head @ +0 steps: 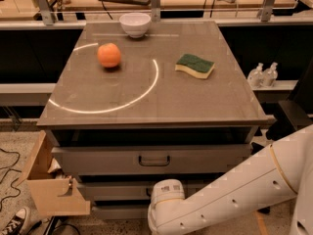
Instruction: Open middle drawer
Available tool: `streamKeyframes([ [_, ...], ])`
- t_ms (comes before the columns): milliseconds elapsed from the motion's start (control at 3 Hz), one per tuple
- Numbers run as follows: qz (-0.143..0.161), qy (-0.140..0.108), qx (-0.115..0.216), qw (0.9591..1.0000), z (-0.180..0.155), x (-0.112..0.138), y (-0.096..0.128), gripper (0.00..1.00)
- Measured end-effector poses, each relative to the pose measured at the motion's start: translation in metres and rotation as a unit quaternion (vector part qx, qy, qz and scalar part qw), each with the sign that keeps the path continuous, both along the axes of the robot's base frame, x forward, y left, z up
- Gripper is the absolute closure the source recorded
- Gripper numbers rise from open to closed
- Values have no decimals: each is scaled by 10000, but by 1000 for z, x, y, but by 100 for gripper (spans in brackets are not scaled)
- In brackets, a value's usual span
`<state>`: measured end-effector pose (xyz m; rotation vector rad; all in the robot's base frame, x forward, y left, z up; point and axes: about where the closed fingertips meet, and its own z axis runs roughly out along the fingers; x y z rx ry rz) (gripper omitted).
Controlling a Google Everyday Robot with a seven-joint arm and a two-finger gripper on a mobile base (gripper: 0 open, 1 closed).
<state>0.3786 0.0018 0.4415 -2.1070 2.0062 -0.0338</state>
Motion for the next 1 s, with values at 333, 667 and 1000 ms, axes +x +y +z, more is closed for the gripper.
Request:
streamKeyframes([
  [333,45,126,24,9999,-26,3,18,0],
  [667,26,79,-47,10000,-32,12,16,0],
  [1000,-10,7,-179,9998,-34,24,7,0],
])
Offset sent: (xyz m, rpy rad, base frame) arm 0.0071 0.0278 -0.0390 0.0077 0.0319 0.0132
